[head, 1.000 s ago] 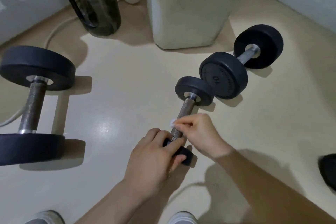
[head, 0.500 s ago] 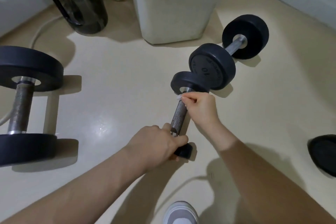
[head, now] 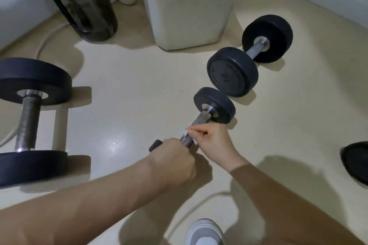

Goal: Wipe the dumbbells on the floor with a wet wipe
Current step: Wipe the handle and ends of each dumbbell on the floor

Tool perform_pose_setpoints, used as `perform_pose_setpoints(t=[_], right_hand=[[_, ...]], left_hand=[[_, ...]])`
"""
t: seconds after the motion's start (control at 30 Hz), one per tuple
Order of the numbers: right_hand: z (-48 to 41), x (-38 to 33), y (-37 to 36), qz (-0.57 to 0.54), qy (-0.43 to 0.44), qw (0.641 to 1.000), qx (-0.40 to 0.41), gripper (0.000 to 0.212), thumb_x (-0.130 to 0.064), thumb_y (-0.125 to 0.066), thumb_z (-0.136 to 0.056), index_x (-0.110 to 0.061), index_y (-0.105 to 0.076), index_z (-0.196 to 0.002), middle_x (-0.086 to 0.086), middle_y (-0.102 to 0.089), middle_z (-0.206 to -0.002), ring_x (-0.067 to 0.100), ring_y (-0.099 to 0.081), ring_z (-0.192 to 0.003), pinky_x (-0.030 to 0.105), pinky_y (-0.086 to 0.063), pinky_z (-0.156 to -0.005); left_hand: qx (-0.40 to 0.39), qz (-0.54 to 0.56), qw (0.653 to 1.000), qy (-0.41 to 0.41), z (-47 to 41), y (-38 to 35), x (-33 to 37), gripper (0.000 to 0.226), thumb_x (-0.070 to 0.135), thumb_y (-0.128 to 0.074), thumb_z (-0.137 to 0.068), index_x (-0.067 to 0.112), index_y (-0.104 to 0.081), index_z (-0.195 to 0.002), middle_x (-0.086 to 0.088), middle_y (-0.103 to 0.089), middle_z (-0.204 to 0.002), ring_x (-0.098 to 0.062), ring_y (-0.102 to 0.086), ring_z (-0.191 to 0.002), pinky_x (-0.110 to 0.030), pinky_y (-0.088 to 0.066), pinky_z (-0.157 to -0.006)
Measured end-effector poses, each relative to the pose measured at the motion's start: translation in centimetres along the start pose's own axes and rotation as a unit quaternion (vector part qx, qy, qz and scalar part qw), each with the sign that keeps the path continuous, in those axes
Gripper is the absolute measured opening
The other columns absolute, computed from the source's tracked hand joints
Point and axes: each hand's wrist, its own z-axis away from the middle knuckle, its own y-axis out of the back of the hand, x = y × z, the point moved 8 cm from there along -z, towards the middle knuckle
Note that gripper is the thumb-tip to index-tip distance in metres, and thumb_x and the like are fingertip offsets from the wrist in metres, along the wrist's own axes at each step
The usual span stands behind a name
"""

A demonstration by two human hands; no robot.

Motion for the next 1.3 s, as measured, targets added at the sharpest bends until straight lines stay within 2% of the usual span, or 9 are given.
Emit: perform_pose_setpoints(t=[0.1, 0.2, 0.3, 0.4, 0.67, 0.9, 1.1, 1.2, 1.3], right_hand=[[-1.3, 0.7, 3.1, 0.026, -0.014, 0.989, 0.143, 0.016, -0.027, -0.061, -0.088, -0.032, -0.076, -0.093, -0.027, -0.06, -0.061, -0.004, -0.058, -0.067, 0.017, -0.047, -0.067], [2.0, -1.5, -0.1, 0.012, 0.016, 0.997, 0.074, 0.013, -0.015, -0.064, -0.088, -0.017, -0.077, -0.089, -0.016, -0.064, -0.063, -0.013, -0.055, -0.064, 0.003, -0.038, -0.063], [2.9, -2.0, -2.3, 0.054, 0.066, 0.996, -0.035, 0.013, -0.029, -0.062, -0.087, -0.025, -0.072, -0.093, -0.01, -0.07, -0.074, 0.001, -0.06, -0.068, 0.023, -0.052, -0.071], [-1.0, 0.0, 1.7, 0.072, 0.034, 0.994, 0.074, 0.015, -0.032, -0.058, -0.087, -0.031, -0.07, -0.096, -0.019, -0.063, -0.068, 0.002, -0.059, -0.068, 0.03, -0.053, -0.07], [0.7, 1.4, 1.7, 0.049, 0.015, 0.998, 0.044, 0.011, -0.027, -0.064, -0.087, -0.021, -0.073, -0.085, -0.008, -0.064, -0.063, 0.01, -0.056, -0.061, 0.031, -0.053, -0.069], [4.9, -1.9, -0.2, 0.067, 0.066, 0.995, -0.02, 0.013, -0.015, -0.063, -0.088, -0.014, -0.076, -0.086, -0.006, -0.07, -0.073, 0.009, -0.06, -0.073, 0.022, -0.048, -0.069], [2.8, 1.2, 4.0, 0.054, -0.012, 0.992, 0.114, 0.016, -0.02, -0.061, -0.09, -0.012, -0.073, -0.084, -0.003, -0.062, -0.059, 0.014, -0.053, -0.061, 0.025, -0.047, -0.064], [6.7, 0.1, 0.8, 0.037, 0.018, 0.999, -0.007, 0.014, -0.018, -0.062, -0.089, -0.017, -0.076, -0.092, -0.008, -0.074, -0.083, 0.0, -0.061, -0.073, 0.009, -0.043, -0.067], [3.6, 3.1, 4.6, 0.039, -0.035, 0.994, 0.091, 0.017, -0.029, -0.06, -0.089, -0.03, -0.076, -0.094, -0.021, -0.07, -0.078, -0.003, -0.061, -0.072, 0.015, -0.046, -0.071]], left_hand=[[0.147, 0.114, 0.98, 0.065, 1.6, -0.2, -1.2, 0.011, 0.03, -0.066, -0.074, 0.024, -0.058, -0.07, -0.002, -0.053, -0.055, -0.022, -0.044, -0.044, -0.025, -0.032, -0.043], [0.257, 0.303, 0.906, 0.144, 4.4, -0.6, -3.2, 0.024, 0.048, -0.04, -0.086, 0.036, -0.058, -0.097, 0.009, -0.064, -0.09, -0.018, -0.06, -0.083, -0.03, -0.05, -0.058], [0.246, 0.441, 0.814, 0.288, 6.0, -4.4, -5.2, 0.064, 0.072, -0.034, -0.082, 0.035, -0.041, -0.133, 0.004, -0.051, -0.133, -0.017, -0.05, -0.118, -0.029, -0.047, -0.089], [0.173, 0.553, 0.748, 0.322, 5.4, -7.1, -4.0, 0.088, 0.079, -0.03, -0.076, 0.028, -0.022, -0.147, 0.007, -0.05, -0.123, -0.012, -0.051, -0.101, -0.022, -0.035, -0.081], [0.141, 0.418, 0.817, 0.371, 4.5, -4.1, -2.5, 0.085, 0.088, -0.037, -0.054, 0.033, -0.038, -0.119, 0.007, -0.043, -0.101, -0.018, -0.058, -0.073, -0.029, -0.048, -0.064], [0.083, 0.309, 0.873, 0.369, 3.9, -1.9, -2.6, 0.075, 0.087, -0.039, -0.06, 0.026, -0.033, -0.103, 0.005, -0.033, -0.09, -0.022, -0.062, -0.074, -0.03, -0.032, -0.052], [0.116, 0.256, 0.911, 0.3, 2.7, -0.4, -0.7, 0.073, 0.087, -0.047, -0.058, 0.02, -0.047, -0.089, 0.002, -0.032, -0.076, -0.021, -0.051, -0.041, -0.021, -0.006, -0.04], [0.146, 0.253, 0.921, 0.256, 2.6, 0.1, -0.3, 0.068, 0.08, -0.065, -0.054, 0.02, -0.054, -0.083, 0.0, -0.044, -0.068, -0.02, -0.046, -0.033, -0.019, -0.015, -0.037], [0.135, 0.255, 0.927, 0.24, 2.5, -0.2, -0.4, 0.066, 0.082, -0.06, -0.056, 0.025, -0.055, -0.09, 0.004, -0.045, -0.076, -0.022, -0.054, -0.045, -0.023, -0.026, -0.041]])
